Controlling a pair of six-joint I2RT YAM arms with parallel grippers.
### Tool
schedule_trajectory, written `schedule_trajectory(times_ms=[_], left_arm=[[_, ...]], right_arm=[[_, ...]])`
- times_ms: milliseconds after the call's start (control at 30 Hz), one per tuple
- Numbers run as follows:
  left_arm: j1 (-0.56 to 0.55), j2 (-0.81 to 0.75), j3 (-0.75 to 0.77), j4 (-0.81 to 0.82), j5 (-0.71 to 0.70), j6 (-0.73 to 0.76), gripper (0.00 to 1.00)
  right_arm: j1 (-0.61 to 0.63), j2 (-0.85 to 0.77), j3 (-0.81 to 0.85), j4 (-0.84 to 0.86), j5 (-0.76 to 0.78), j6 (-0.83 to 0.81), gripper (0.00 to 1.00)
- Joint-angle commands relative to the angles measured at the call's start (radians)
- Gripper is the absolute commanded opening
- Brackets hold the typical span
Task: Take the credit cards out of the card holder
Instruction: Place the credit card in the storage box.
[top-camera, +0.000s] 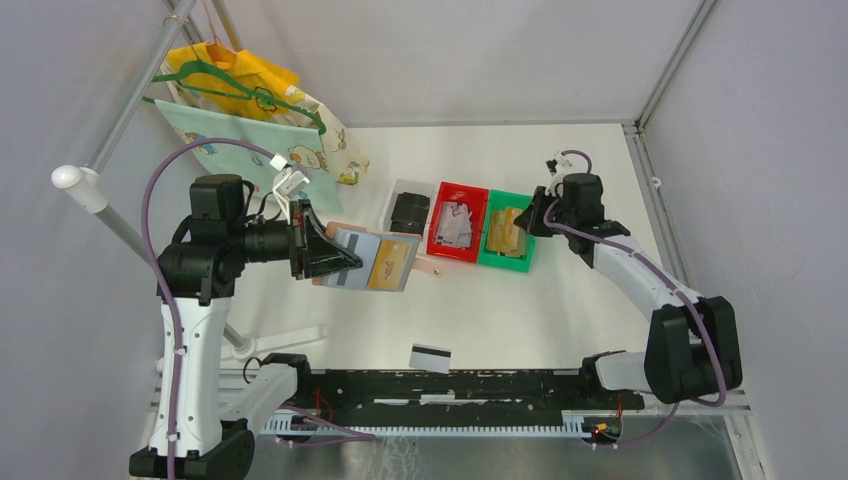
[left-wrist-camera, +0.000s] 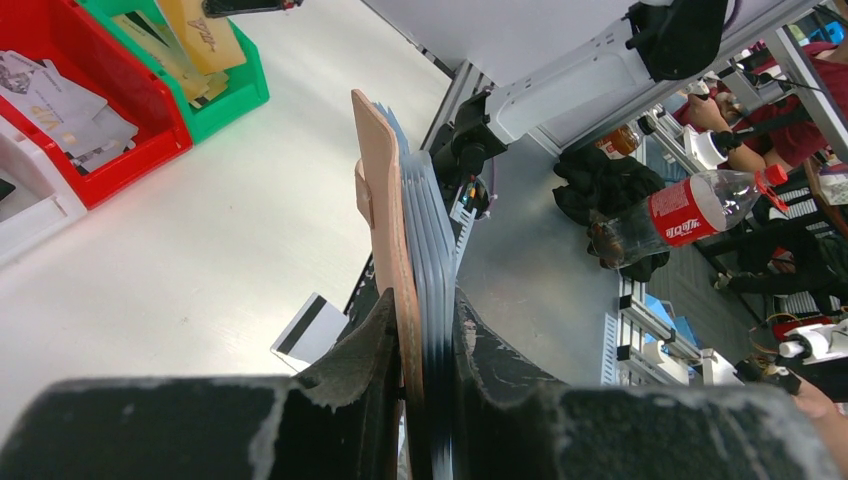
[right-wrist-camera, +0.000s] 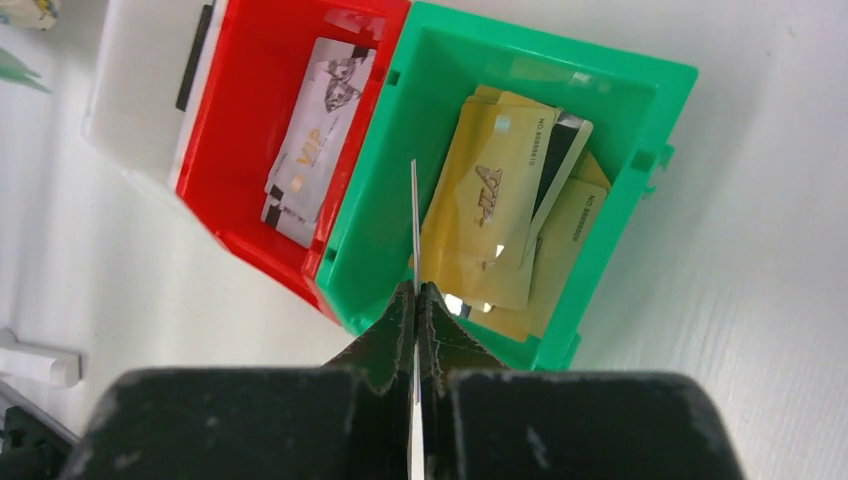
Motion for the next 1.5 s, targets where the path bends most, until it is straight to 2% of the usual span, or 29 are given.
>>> schedule_trajectory(times_ms=[0, 267, 600, 633, 767, 1000, 1133, 1333, 1467], left_arm=[[-0.003, -0.010, 0.040, 0.013, 0.034, 0.043, 0.03], [-0.002, -0.015, 0.041, 0.013, 0.037, 0.045, 0.02], [-0.002, -0.011, 0.048, 0.012, 0.042, 0.047, 0.02], [-0.003, -0.012, 0.050, 0.012, 0.042, 0.046, 0.02], [-0.003, -0.008, 0.063, 0.013, 0.055, 0.036, 0.02], [-0.002, -0.019, 0.062, 0.070, 0.062, -0.018, 0.02], [-0.002, -0.032, 0.063, 0.140, 0.057, -0.094, 0.02], [-0.002, -0.048, 0.061, 0.290, 0.029, -0.217, 0.02], [-0.002, -0.053, 0.050, 0.412, -0.053, -0.305, 0.02]], right_arm=[[-0.003, 0.095, 0.080, 0.057, 0.041, -0.039, 0.00], [-0.003, 0.263, 0.165, 0.068, 0.021, -0.050, 0.00], [-0.003, 0.338, 0.203, 0.054, 0.025, -0.058, 0.00], [-0.001, 0.333, 0.203, 0.053, 0.041, -0.059, 0.03], [0.021, 0.274, 0.185, 0.054, 0.107, -0.064, 0.31], [0.071, 0.123, 0.190, 0.039, 0.197, -0.056, 0.62], [0.094, 0.002, 0.174, 0.097, 0.180, -0.035, 0.80], [0.153, -0.180, 0.133, 0.232, 0.047, 0.045, 0.98], [0.193, -0.265, 0.039, 0.405, -0.101, 0.212, 0.98]])
